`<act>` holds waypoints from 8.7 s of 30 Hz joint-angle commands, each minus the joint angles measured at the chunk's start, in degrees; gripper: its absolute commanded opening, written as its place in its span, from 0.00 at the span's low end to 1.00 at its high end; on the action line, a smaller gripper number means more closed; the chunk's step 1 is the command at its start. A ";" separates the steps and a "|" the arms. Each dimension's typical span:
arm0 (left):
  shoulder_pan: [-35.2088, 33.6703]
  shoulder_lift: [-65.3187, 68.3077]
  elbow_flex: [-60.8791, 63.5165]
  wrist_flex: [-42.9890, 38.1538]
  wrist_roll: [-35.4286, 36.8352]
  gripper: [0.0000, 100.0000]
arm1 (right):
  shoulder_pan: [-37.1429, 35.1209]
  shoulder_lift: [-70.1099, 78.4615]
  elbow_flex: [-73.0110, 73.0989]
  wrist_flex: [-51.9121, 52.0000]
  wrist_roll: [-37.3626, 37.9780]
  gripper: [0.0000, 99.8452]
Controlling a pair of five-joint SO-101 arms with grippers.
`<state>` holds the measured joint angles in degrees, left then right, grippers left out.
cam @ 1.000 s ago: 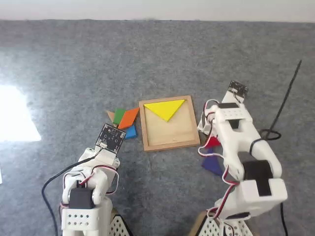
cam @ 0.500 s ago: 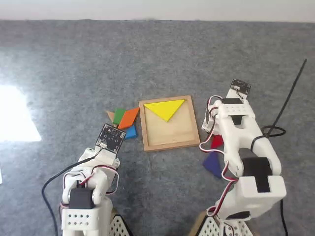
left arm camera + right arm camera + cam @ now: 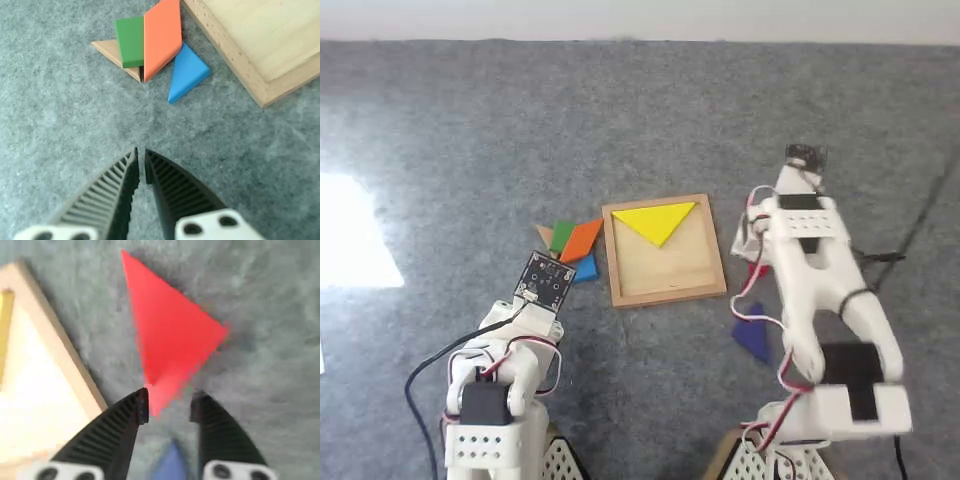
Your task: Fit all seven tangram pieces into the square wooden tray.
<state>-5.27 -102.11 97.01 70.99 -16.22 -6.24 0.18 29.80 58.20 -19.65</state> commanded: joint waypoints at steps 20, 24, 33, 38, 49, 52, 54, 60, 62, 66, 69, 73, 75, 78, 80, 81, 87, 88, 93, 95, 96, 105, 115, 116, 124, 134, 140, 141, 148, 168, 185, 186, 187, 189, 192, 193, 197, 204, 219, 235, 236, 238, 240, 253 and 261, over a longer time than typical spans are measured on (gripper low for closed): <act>-0.26 0.35 -0.48 0.35 0.35 0.02 | 1.36 24.66 -24.09 2.15 17.49 0.34; -0.26 0.35 -0.48 0.35 0.35 0.02 | 1.27 25.27 -25.49 3.74 17.49 0.34; -0.26 0.35 -0.48 0.35 0.35 0.02 | 0.92 25.54 -25.85 3.38 17.49 0.22; -0.26 0.35 -0.48 0.35 0.35 0.02 | 0.92 25.36 -25.76 1.63 17.23 0.10; -0.26 0.35 -0.48 0.35 0.35 0.02 | 1.01 20.00 -25.49 6.20 17.49 0.10; -0.26 0.35 -0.48 0.35 0.35 0.02 | 1.36 16.31 -25.76 6.11 19.25 0.18; -0.26 0.35 -0.48 0.35 0.35 0.02 | 0.92 14.73 -26.02 5.58 22.51 0.28; -0.26 0.35 -0.48 0.35 0.35 0.02 | 0.13 14.46 -29.71 5.23 28.75 0.37; -0.26 0.35 -0.48 0.35 0.35 0.02 | 1.19 15.60 -30.95 3.21 28.66 0.35; -0.26 0.35 -0.48 0.35 0.35 0.02 | 2.15 21.67 -35.43 0.31 28.75 0.34; -0.26 0.35 -0.48 0.35 0.35 0.02 | 2.15 28.35 -40.79 1.89 28.57 0.34; -0.26 0.35 -0.48 0.35 0.35 0.02 | 2.51 35.91 -47.21 6.02 28.57 0.34; -0.26 0.35 -0.48 0.35 0.35 0.02 | 2.86 38.37 -49.14 7.43 28.57 0.34; -0.26 0.35 -0.48 0.35 0.35 0.02 | 2.07 40.22 -49.58 7.60 29.01 0.34; -0.26 0.35 -0.48 0.35 0.35 0.02 | 1.10 40.22 -49.58 7.43 29.10 0.34; -0.26 0.35 -0.48 0.35 0.35 0.02 | 0.66 40.22 -49.58 7.43 29.10 0.34; -0.26 0.35 -0.48 0.35 0.35 0.02 | 3.82 37.41 -49.58 7.87 27.52 0.34; -0.26 0.35 -0.48 0.35 0.35 0.02 | 4.88 35.65 -49.41 7.87 26.81 0.34; -0.26 0.35 -0.48 0.35 0.35 0.02 | 6.81 27.74 -45.63 8.48 26.20 0.34; -0.26 0.35 -0.48 0.35 0.35 0.02 | 6.64 25.36 -42.90 7.43 26.29 0.34; -0.26 0.35 -0.48 0.35 0.35 0.02 | 6.55 24.31 -41.67 6.64 26.81 0.34; -0.26 0.35 -0.48 0.35 0.35 0.02 | 8.40 27.03 -36.48 1.10 27.60 0.34; -0.26 0.35 -0.48 0.35 0.35 0.02 | 6.37 39.25 -47.38 7.16 28.31 0.34; -0.26 0.35 -0.48 0.35 0.35 0.02 | 6.20 39.52 -47.56 7.25 28.48 0.34; -0.26 0.35 -0.48 0.35 0.35 0.02 | 2.68 40.22 -47.47 7.78 31.65 0.34; -0.26 0.35 -0.48 0.35 0.35 0.02 | 1.71 40.31 -47.47 9.01 32.79 0.28; -0.26 0.35 -0.48 0.35 0.35 0.02 | 1.45 40.22 -47.47 9.01 32.79 0.20; -0.26 0.35 -0.48 0.35 0.35 0.02 | 1.63 39.78 -47.47 9.19 32.79 0.20; -0.26 0.35 -0.48 0.35 0.35 0.02 | 2.77 31.25 -47.65 14.11 32.79 0.24; -0.26 0.35 -0.48 0.35 0.35 0.02 | 1.01 47.52 -64.35 12.35 46.51 0.41; -0.26 0.35 -0.48 0.35 0.35 0.02 | 3.12 55.08 -72.88 25.36 46.07 0.41; -0.26 0.35 -0.48 0.35 0.35 0.02 | 3.12 55.16 -72.88 25.36 45.98 0.40; -0.26 0.35 -0.48 0.35 0.35 0.02 | 3.12 55.52 -72.88 25.36 45.98 0.40; -0.26 0.35 -0.48 0.35 0.35 0.02 | 3.03 56.22 -73.14 25.54 45.98 0.35; -0.26 0.35 -0.48 0.35 0.35 0.02 | 3.03 56.31 -73.14 25.54 46.33 0.29; -0.26 0.35 -0.48 0.35 0.35 0.02 | 2.95 56.31 -73.14 25.54 46.33 0.28; -0.26 0.35 -0.48 0.35 0.35 0.02 | 2.95 56.31 -73.14 25.63 46.07 0.27; -0.26 0.35 -0.48 0.35 0.35 0.02 | 2.77 53.05 -75.60 30.64 44.84 0.27; -0.26 0.35 -0.48 0.35 0.35 0.02 | -8.66 32.84 -79.03 44.62 29.36 0.27; -0.26 0.35 -0.48 0.35 0.35 0.02 | -4.35 13.41 -36.57 21.14 42.29 0.33; -0.26 0.35 -0.48 0.35 0.35 0.02 | -4.35 13.58 -34.99 19.03 42.37 0.33; -0.26 0.35 -0.48 0.35 0.35 0.02 | -4.35 14.55 -33.32 14.81 42.37 0.34; -0.26 0.35 -0.48 0.35 0.35 0.02 | -4.18 16.48 -33.14 12.26 42.37 0.37; -0.26 0.35 -0.48 0.35 0.35 0.02 | 2.24 32.13 -39.47 7.25 47.82 0.42; -0.26 0.35 -0.48 0.35 0.35 0.02 | 2.95 38.99 -46.07 7.43 50.90 0.42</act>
<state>-5.27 -102.20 97.01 70.99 -16.22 -4.48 36.84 -11.52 66.64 28.79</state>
